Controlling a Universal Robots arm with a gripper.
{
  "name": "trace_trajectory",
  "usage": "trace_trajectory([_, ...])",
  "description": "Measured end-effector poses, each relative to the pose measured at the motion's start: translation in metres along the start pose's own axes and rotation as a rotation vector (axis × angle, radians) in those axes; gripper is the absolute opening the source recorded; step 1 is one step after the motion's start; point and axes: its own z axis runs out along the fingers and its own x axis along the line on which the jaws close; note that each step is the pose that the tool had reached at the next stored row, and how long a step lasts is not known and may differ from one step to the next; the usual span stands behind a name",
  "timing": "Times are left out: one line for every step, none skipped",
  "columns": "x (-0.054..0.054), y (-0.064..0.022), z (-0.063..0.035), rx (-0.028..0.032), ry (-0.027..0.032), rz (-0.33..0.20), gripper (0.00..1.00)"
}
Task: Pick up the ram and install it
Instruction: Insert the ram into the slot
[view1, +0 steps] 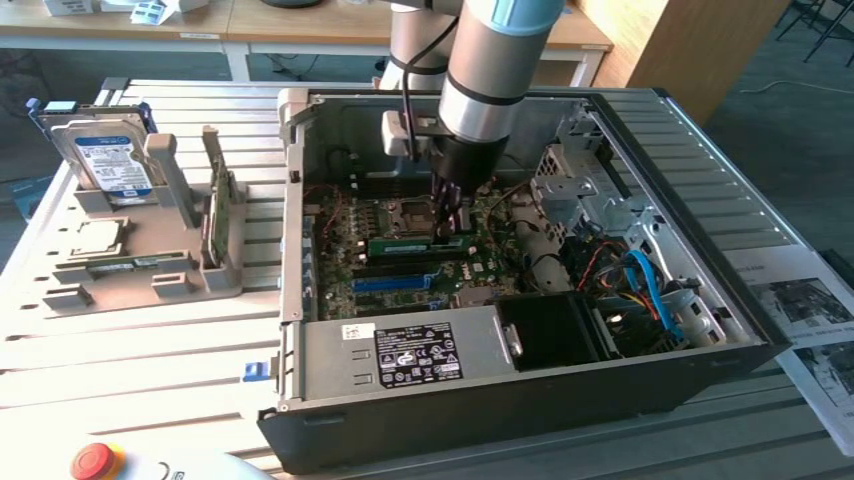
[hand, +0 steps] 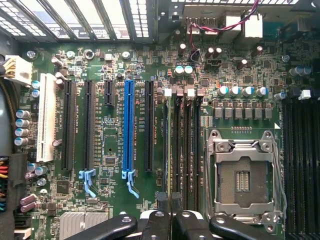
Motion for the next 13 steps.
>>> trace_trajectory([0.0000,0.0000,0.0002,0.0000,0.0000,0.000,0.12])
trace_trajectory([0.0000,0.0000,0.0004,0.0000,0.0001,0.000,0.12])
trace_trajectory([0.0000,0.0000,0.0005,0.0000,0.0001,0.000,0.12])
trace_trajectory([0.0000,0.0000,0.0007,0.0000,0.0001,0.000,0.12])
trace_trajectory([0.0000,0.0000,0.0009,0.0000,0.0000,0.000,0.12])
trace_trajectory([0.0000,-0.0001,0.0011,0.0000,0.0000,0.000,0.12])
trace_trajectory([0.0000,-0.0001,0.0013,0.0000,0.0000,0.000,0.12])
trace_trajectory([0.0000,-0.0001,0.0015,-0.0001,0.0001,0.000,0.12])
trace_trajectory([0.0000,-0.0001,0.0016,-0.0001,0.0001,0.000,0.12])
trace_trajectory([0.0000,-0.0001,0.0018,-0.0001,0.0000,0.000,0.12])
trace_trajectory([0.0000,-0.0001,0.0020,0.0000,0.0000,0.000,0.12])
trace_trajectory([0.0000,-0.0001,0.0022,0.0000,0.0000,0.000,0.12])
trace_trajectory([0.0000,-0.0001,0.0023,0.0000,0.0001,0.000,0.12])
